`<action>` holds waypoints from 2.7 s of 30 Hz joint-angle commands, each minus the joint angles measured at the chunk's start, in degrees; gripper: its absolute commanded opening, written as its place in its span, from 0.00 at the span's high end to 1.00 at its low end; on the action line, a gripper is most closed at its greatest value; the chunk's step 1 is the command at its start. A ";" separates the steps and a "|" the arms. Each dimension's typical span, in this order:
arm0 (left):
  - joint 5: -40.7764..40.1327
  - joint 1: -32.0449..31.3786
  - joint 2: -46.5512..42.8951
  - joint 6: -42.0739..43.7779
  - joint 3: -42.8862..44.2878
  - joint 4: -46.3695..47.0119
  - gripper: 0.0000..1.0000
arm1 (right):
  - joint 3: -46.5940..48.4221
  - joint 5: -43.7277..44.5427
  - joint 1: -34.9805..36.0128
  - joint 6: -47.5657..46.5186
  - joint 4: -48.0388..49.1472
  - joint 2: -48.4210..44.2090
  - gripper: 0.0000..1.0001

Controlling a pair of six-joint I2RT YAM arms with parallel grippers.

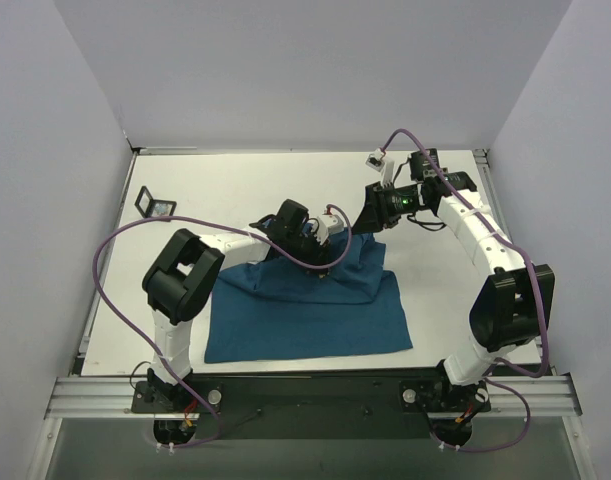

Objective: Remove the brooch from the garment
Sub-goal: Pick up the brooch from the flattened clothing.

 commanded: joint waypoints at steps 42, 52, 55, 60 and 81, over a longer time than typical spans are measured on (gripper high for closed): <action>-11.09 -2.82 -0.42 -0.03 3.93 -4.11 0.76 | -0.88 -2.04 0.65 -0.62 0.39 -2.84 0.74; -13.28 -4.23 1.25 0.49 4.89 -4.02 0.72 | -0.88 -2.13 0.65 -0.53 0.48 -2.75 0.74; -14.68 -4.32 1.52 0.40 5.16 -3.76 0.66 | -1.05 -1.96 0.56 -0.70 0.48 -2.92 0.74; -15.83 -4.67 1.52 0.23 5.07 -3.40 0.61 | -0.96 -2.04 0.65 -0.70 0.48 -2.83 0.74; -15.48 -5.55 2.05 0.67 6.13 -5.16 1.00 | -1.14 -2.22 0.73 -0.79 0.48 -3.10 0.75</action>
